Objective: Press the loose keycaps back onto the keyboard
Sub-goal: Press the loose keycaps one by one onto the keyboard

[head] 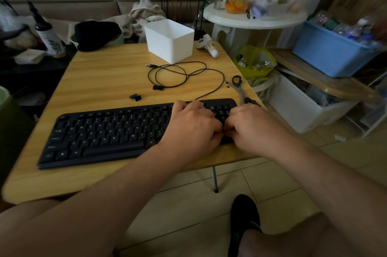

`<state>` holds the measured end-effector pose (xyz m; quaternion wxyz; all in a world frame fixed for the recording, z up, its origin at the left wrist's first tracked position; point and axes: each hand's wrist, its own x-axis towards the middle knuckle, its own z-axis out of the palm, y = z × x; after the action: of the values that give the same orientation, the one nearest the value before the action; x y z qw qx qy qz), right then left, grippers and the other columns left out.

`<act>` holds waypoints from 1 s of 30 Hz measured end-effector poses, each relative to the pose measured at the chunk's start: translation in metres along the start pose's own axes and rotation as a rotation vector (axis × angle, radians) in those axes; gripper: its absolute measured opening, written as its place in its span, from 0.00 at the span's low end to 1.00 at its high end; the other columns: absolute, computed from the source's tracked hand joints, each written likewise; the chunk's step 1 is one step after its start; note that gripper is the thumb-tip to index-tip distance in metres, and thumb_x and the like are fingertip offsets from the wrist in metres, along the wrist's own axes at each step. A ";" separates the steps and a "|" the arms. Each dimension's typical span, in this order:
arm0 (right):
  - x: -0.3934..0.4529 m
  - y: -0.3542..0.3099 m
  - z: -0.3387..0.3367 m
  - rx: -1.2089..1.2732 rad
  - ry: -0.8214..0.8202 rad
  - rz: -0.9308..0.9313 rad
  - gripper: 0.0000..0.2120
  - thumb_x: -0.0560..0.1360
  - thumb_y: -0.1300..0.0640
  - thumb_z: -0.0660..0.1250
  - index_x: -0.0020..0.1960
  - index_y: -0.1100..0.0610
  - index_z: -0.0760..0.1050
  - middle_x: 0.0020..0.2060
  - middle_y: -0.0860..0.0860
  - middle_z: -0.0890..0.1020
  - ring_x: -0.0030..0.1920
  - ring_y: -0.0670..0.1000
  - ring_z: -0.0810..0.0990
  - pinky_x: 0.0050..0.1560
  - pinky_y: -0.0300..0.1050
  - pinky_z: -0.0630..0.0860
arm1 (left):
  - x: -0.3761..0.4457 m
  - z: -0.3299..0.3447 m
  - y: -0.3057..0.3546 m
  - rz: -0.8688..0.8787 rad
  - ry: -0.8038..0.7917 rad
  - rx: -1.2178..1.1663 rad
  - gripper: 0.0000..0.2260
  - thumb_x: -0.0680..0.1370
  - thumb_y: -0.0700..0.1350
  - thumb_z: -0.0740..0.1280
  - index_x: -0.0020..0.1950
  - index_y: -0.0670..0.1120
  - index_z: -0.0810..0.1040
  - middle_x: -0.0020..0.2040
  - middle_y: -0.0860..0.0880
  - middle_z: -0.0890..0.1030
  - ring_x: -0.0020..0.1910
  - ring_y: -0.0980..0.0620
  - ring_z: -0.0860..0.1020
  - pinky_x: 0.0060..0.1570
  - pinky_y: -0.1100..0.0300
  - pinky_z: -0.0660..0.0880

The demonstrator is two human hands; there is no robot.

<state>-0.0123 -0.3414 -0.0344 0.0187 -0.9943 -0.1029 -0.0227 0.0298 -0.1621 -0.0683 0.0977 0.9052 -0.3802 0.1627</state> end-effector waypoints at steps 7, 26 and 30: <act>0.000 0.012 -0.003 0.243 0.011 0.123 0.03 0.78 0.50 0.72 0.47 0.46 0.86 0.41 0.41 0.81 0.44 0.43 0.78 0.44 0.41 0.75 | 0.001 -0.010 -0.013 0.007 0.009 -0.089 0.12 0.80 0.59 0.63 0.51 0.61 0.85 0.47 0.61 0.83 0.57 0.52 0.75 0.57 0.47 0.67; 0.033 -0.016 -0.012 0.497 0.143 0.229 0.11 0.76 0.43 0.74 0.41 0.48 0.78 0.32 0.43 0.74 0.33 0.42 0.72 0.31 0.40 0.64 | -0.001 -0.043 -0.162 -0.718 -0.172 -0.280 0.16 0.79 0.48 0.74 0.67 0.54 0.81 0.63 0.49 0.82 0.60 0.49 0.79 0.59 0.53 0.74; 0.056 -0.032 -0.003 0.494 0.244 0.177 0.09 0.76 0.42 0.73 0.42 0.46 0.79 0.35 0.41 0.72 0.37 0.41 0.71 0.37 0.42 0.66 | 0.005 -0.034 -0.162 -0.664 -0.172 -0.244 0.15 0.79 0.51 0.73 0.65 0.54 0.83 0.59 0.49 0.84 0.55 0.52 0.78 0.56 0.57 0.72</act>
<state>0.0362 -0.2986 -0.0281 0.2745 -0.9546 -0.0150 -0.1149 0.1421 -0.0426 -0.0434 0.2200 0.9715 -0.0887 -0.0012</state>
